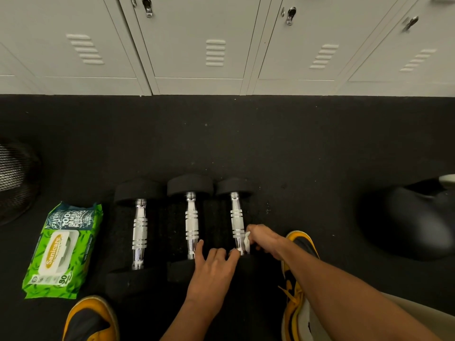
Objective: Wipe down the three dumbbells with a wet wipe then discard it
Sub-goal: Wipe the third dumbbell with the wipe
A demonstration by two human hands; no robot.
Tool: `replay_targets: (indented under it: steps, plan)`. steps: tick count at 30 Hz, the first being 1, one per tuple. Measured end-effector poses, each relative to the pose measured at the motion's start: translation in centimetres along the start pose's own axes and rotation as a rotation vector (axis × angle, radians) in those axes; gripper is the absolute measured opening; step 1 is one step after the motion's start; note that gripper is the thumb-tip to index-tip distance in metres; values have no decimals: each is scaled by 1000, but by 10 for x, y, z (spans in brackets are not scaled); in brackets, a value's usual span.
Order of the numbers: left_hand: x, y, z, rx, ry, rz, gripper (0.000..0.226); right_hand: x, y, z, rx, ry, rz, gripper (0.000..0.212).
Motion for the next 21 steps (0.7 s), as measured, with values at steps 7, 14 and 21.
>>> replay_targets:
  steps: [7, 14, 21]
  plan:
    - [1, -6, 2, 16, -29, -13, 62, 10, -4, -6, 133, -19, -166, 20]
    - [2, 10, -3, -18, 22, -4, 67, -11, -45, 40, 201, -327, -562, 9]
    - [2, 4, -4, 11, 0, -26, 57, -51, -34, 130, -455, -946, -533, 17]
Point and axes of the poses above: each hand's wrist, its own x-axis towards the middle knuckle, its own y-axis out of the palm, z = x × y, the point moved 10 cm from there along x, towards the middle knuckle, and after that the axes turned 14 degrees about -z, right-handed, at the moved point
